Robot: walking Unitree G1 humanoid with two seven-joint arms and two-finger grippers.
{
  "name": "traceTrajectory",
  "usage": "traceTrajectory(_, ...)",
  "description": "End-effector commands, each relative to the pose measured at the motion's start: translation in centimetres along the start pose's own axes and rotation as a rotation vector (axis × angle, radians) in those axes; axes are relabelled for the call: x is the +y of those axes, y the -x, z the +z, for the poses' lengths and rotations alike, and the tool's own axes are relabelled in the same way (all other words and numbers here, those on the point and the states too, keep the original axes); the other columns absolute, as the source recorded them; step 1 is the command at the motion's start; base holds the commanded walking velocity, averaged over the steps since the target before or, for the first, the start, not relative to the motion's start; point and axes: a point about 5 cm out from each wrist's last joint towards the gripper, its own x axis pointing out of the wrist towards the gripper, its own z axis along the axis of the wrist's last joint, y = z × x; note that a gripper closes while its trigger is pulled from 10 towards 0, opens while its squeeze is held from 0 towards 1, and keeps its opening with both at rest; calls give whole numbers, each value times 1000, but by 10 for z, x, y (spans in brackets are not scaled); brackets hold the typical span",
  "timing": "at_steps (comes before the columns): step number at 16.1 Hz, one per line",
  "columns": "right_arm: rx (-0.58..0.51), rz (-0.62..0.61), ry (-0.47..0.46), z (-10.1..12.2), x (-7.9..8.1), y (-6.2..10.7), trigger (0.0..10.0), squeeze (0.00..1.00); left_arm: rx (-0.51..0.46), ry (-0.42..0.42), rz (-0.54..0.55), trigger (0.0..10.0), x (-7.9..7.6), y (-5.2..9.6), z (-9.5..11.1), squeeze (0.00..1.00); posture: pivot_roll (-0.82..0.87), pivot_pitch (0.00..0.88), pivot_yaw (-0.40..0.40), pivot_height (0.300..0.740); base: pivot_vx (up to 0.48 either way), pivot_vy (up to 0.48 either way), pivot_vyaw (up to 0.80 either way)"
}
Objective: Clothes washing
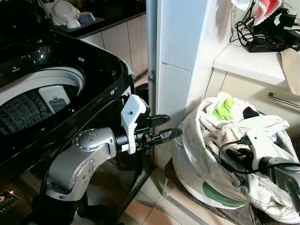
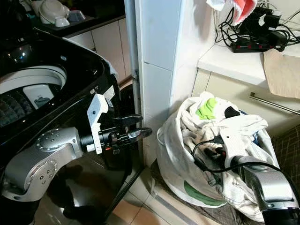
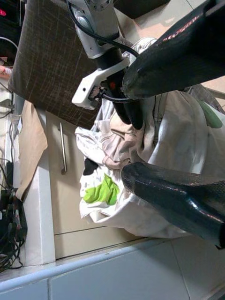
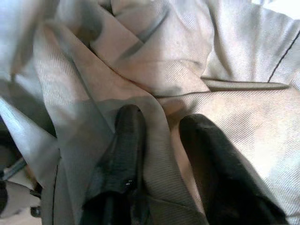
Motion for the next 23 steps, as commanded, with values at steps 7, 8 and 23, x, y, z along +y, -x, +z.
traceTrajectory(7, -252, 125, -191, 37, -5, 25, 0, 0, -6, -50, 57, 10000, 5, -2, 3, 0, -100, 0, 48, 740, 0, 0, 0)
traceTrajectory(8, -353, 197, -186, 53, -2, 38, 0, 0, -32, -60, 87, 10000, 8, -4, 7, 0, -100, 0, 48, 740, 0, 0, 0)
traceTrajectory(23, -257, 46, 47, 64, -4, 34, 10000, 1000, -7, -128, 83, 10000, 5, -11, 2, 0, -101, 0, 34, 740, 0, 0, 0)
